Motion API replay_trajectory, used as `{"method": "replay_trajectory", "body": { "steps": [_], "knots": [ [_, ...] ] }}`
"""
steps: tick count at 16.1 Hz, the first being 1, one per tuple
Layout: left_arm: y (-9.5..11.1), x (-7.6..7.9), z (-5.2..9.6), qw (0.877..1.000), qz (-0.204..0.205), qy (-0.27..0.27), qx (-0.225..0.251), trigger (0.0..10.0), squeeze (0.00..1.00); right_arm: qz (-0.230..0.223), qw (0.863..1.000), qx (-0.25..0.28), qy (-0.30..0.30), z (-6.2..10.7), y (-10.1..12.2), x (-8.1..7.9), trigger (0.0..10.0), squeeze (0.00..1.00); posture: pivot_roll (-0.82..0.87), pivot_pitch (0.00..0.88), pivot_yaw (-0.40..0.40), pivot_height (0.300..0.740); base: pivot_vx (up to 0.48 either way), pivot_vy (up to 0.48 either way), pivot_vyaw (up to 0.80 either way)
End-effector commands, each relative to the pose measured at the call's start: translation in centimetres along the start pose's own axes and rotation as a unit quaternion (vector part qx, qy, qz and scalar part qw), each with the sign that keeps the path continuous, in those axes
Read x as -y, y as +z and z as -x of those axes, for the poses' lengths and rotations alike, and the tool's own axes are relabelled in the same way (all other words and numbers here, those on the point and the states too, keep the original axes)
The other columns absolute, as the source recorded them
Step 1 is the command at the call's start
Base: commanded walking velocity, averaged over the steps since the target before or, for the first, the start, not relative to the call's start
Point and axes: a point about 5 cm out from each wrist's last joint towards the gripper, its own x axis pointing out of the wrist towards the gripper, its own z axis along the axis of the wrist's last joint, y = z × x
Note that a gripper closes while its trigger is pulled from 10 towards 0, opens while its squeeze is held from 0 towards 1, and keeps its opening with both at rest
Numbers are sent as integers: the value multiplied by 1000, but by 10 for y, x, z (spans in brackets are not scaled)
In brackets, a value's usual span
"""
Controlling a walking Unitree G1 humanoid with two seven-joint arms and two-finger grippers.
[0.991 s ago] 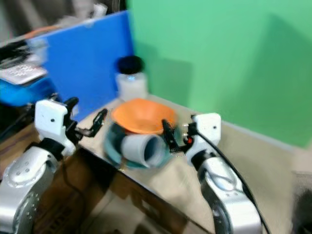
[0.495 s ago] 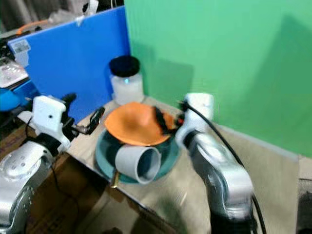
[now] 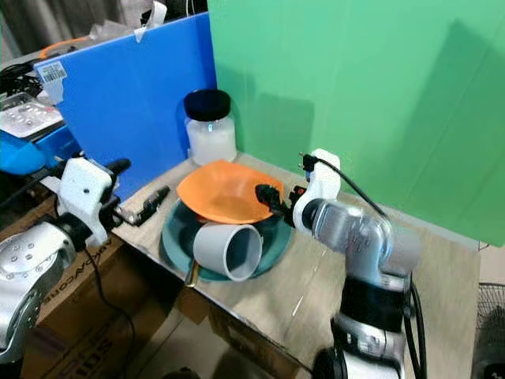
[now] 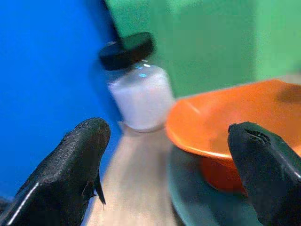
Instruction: Setting the table
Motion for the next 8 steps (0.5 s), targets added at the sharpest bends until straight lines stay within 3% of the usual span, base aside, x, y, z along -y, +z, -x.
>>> {"method": "replay_trajectory", "body": {
  "steps": [1,3,4,5,6,7,8],
  "knots": [
    [2,5,2,1000,-3,-30,5,10000,0,-20,999,-27,17,1,1,-5,10000,0,136,0,46,740,0,0,0],
    [3,11,4,998,-2,-55,8,10000,0,-46,997,-54,34,1,-1,-7,10000,0,137,0,43,740,0,0,0],
    [3,13,5,998,-2,-66,9,10000,0,-55,996,-64,41,1,-2,-8,9529,0,137,0,43,740,0,0,0],
    [3,14,6,997,-2,-73,8,10000,0,-67,994,-69,49,-1,-3,-9,4706,0,134,0,44,740,0,0,0],
    [3,15,8,996,-2,-83,7,10000,0,-82,992,-72,60,-3,-6,-11,2510,0,134,0,44,740,0,0,0],
    [2,15,8,996,-3,-85,6,10000,0,-84,992,-74,59,-4,-7,-11,1882,0,134,0,44,740,0,0,0],
    [2,15,9,996,-3,-87,6,10000,0,-93,991,-78,60,-5,-10,-12,275,0,134,0,44,740,0,0,0]
  ]
}}
